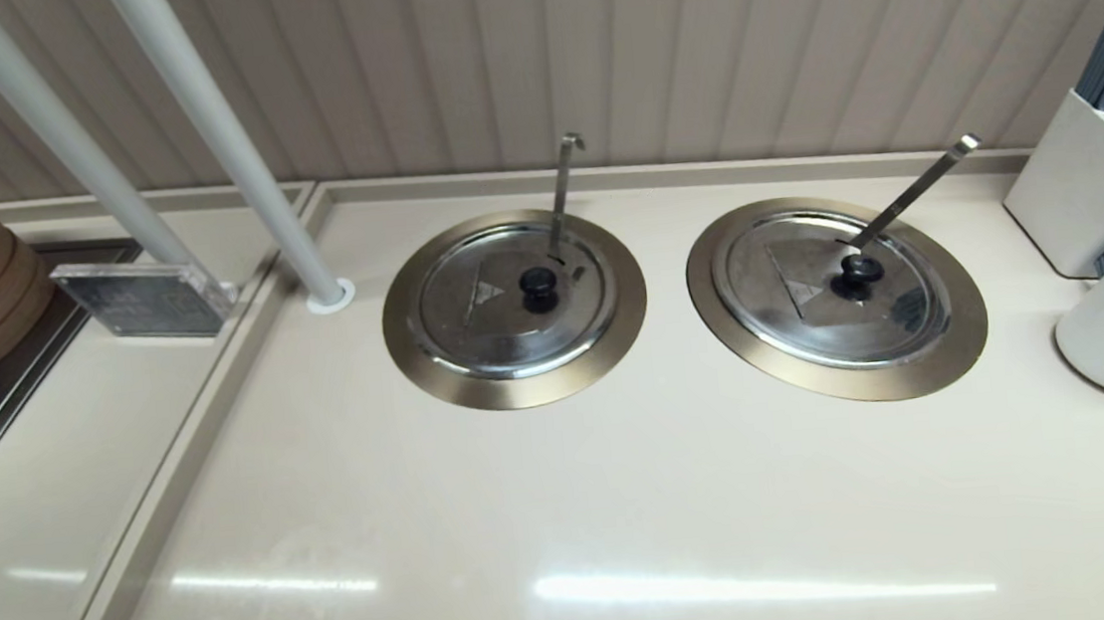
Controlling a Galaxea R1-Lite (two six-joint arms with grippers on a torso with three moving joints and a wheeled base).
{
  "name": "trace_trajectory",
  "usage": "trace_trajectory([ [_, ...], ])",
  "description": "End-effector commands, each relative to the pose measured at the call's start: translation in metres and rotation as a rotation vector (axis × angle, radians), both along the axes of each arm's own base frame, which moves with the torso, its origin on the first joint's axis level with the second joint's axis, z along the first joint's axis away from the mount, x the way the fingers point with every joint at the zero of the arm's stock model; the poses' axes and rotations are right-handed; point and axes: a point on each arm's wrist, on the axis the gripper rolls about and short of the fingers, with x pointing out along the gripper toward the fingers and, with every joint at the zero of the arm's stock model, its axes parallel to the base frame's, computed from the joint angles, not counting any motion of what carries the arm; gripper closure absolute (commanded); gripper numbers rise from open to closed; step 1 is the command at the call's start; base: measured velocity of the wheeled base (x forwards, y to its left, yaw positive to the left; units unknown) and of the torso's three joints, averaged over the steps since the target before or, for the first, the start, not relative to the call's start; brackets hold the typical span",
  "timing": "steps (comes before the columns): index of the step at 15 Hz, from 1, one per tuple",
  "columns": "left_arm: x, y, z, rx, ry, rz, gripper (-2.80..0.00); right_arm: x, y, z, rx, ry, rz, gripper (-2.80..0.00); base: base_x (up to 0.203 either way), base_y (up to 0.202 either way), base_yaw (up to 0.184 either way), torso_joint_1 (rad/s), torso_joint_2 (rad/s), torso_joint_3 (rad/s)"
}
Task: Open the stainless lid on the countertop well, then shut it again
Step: Open the lid
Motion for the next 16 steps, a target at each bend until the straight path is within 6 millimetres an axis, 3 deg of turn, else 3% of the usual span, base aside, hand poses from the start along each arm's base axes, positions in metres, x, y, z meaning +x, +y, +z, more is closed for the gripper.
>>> trace_trajectory([
  [1,0.000,0.000,0.000,0.000,0.000,0.000,0.00,0.000,0.000,-0.001,0.000,0.006,0.000,0.00,0.000,0.000,0.000,0.000,0.00,0.000],
  [9,0.000,0.000,0.001,0.001,-0.007,0.001,0.00,0.000,0.000,-0.001,0.000,0.006,0.000,0.00,0.000,0.000,0.000,0.000,0.00,0.000],
  [12,-0.008,0.000,0.030,0.002,-0.121,0.006,0.00,0.000,0.000,-0.001,-0.004,0.004,0.000,0.00,0.000,0.000,0.000,0.000,0.00,0.000],
  [16,0.002,-0.001,0.067,0.001,-0.046,-0.036,0.00,0.000,0.000,-0.001,-0.004,0.004,0.000,0.00,0.000,0.000,0.000,0.000,0.00,0.000],
])
